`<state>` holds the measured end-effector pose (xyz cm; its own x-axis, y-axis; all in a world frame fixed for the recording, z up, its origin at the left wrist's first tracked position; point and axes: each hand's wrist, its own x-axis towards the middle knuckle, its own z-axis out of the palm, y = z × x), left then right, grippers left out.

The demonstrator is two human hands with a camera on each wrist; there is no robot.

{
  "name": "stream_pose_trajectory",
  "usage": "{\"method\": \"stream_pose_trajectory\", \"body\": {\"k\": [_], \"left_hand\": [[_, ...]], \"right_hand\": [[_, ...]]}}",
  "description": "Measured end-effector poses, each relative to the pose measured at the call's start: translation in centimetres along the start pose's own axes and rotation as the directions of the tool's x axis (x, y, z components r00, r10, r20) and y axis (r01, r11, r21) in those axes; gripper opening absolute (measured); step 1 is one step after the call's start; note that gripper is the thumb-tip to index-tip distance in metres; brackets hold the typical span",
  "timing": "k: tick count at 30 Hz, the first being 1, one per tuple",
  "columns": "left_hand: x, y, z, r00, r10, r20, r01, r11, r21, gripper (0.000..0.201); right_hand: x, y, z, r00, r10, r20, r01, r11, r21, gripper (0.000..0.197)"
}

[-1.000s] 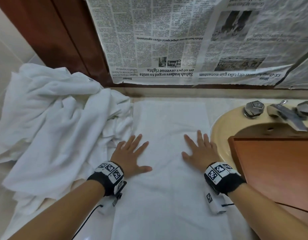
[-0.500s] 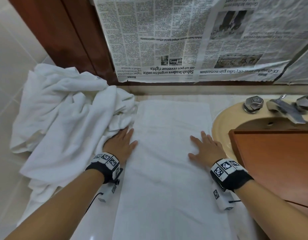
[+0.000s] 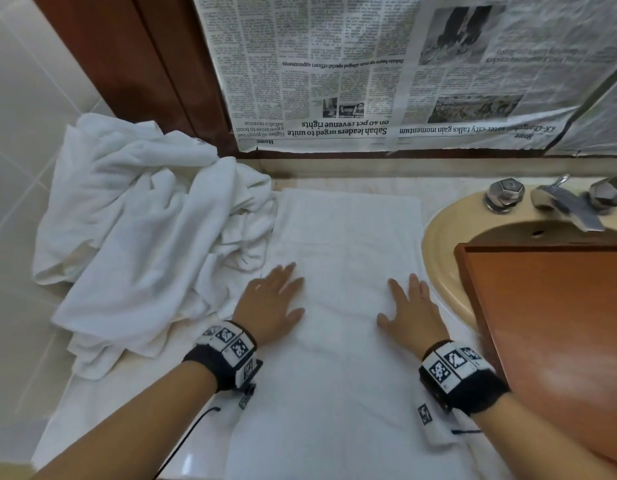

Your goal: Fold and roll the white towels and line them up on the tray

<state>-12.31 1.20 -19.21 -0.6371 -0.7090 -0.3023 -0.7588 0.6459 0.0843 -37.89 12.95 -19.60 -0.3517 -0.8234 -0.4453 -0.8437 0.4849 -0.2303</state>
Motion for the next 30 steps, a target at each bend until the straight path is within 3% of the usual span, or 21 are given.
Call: {"method": "stream_pose_trajectory", "body": {"k": [2,6,12,16,20,23,30], "left_hand": [[-1.6,0.5,1.9,0.998,0.045,0.042,-0.042,0.997,-0.057,0.088],[-3.5,-0.4,4.2,0.999,0.001,0.035,0.002,0.997,-0.077,0.083],[-3.9,-0.6,4.5,0.999,0.006,0.039,-0.001,0.992,-0.125,0.086],[-3.9,-0.9,4.9,0.999,0.025,0.025,-0.022,0.993,-0.116,0.080],[-4.0,-2.2,4.8,0.999,0.050,0.014,-0.049,0.993,-0.110,0.067],[-4.1,-3.1,5.3,1.000,-0.004,-0.018,0.002,0.995,-0.096,0.079],[-4.5,-2.6,5.7,0.996,-0.082,-0.022,0.078,0.986,-0.144,0.082]], "right_hand": [[-1.2,0.2,1.4,1.000,0.018,0.006,-0.019,0.999,0.043,0.079],[-1.1,0.2,2.1,0.999,-0.020,0.029,0.020,1.000,-0.005,0.083],[-1.8,-0.8,1.9,0.999,0.045,0.007,-0.045,0.998,-0.047,0.078],[-5.0,-1.6,4.0,0.996,0.000,0.086,0.009,0.994,-0.107,0.077],[-6.5,0.5,4.3,0.993,0.099,0.066,-0.090,0.989,-0.119,0.078],[-7.3,1.0,4.3,0.987,0.149,0.061,-0.138,0.980,-0.146,0.079],[-8.7,-0.6,4.9,0.998,-0.012,0.063,0.027,0.971,-0.239,0.074]]}}
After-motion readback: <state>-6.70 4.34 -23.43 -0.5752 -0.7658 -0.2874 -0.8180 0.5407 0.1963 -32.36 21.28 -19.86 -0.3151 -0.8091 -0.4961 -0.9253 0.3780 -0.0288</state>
